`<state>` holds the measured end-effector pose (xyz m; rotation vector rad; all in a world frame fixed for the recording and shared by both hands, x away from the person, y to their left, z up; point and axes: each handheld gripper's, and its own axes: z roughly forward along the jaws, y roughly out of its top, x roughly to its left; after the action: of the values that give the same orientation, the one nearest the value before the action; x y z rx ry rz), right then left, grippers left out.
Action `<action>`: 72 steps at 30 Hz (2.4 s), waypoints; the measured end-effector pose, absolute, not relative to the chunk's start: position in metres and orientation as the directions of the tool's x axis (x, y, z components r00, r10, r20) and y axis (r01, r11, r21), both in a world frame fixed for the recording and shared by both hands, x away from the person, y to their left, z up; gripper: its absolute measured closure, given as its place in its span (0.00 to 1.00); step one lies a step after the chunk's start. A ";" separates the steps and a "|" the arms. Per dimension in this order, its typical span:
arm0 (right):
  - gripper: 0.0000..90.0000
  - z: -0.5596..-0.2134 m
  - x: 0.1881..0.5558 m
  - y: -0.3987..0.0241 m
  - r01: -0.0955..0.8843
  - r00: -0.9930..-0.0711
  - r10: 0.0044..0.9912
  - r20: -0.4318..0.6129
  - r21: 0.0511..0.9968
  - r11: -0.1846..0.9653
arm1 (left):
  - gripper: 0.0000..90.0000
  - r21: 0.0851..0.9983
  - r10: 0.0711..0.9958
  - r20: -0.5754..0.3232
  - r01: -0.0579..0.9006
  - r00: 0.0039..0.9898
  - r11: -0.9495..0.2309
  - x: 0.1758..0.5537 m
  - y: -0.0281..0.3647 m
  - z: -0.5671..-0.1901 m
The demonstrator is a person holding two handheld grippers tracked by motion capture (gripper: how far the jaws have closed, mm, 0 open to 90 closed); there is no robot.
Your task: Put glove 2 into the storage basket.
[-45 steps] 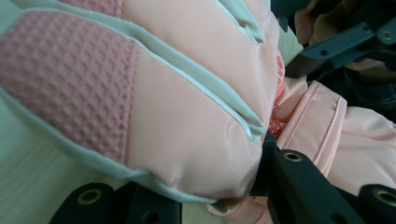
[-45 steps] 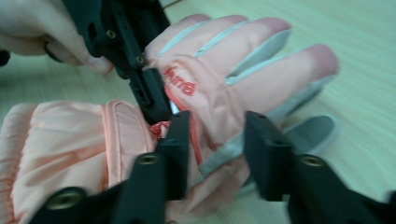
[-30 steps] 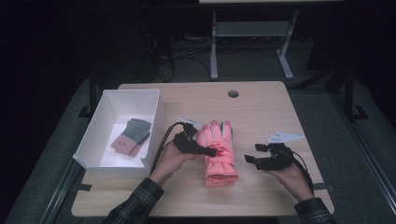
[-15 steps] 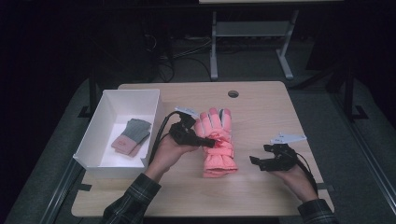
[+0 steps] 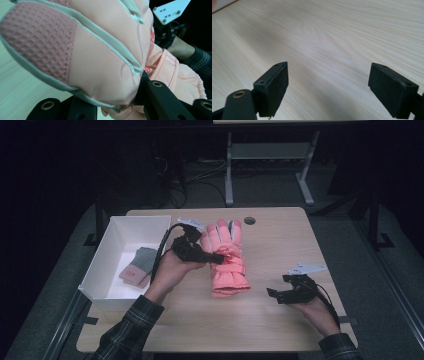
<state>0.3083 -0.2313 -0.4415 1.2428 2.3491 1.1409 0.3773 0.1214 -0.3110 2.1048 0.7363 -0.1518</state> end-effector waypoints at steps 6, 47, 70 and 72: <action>0.18 -0.442 0.309 -0.232 0.593 -0.597 0.791 0.133 0.737 0.324 | 0.79 0.710 0.466 -0.351 0.556 0.812 -0.433 0.379 0.144 -0.287; 0.17 -0.440 0.317 -0.236 0.581 -0.590 0.799 0.118 0.749 0.319 | 0.78 0.607 0.704 -0.365 0.729 0.609 -0.316 0.392 0.360 -0.295; 0.17 -0.440 0.313 -0.241 0.589 -0.574 0.810 0.117 0.747 0.310 | 0.72 0.387 0.725 -0.351 0.797 0.592 -0.464 0.439 0.323 -0.374; 0.17 -0.439 0.313 -0.240 0.585 -0.578 0.808 0.114 0.748 0.313 | 0.65 0.398 0.721 -0.375 0.804 0.583 -0.442 0.444 0.320 -0.384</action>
<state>0.3126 -0.2403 -0.4393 1.2603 2.3012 1.1278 0.4439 0.3203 -0.3836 2.2734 1.2111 -0.2021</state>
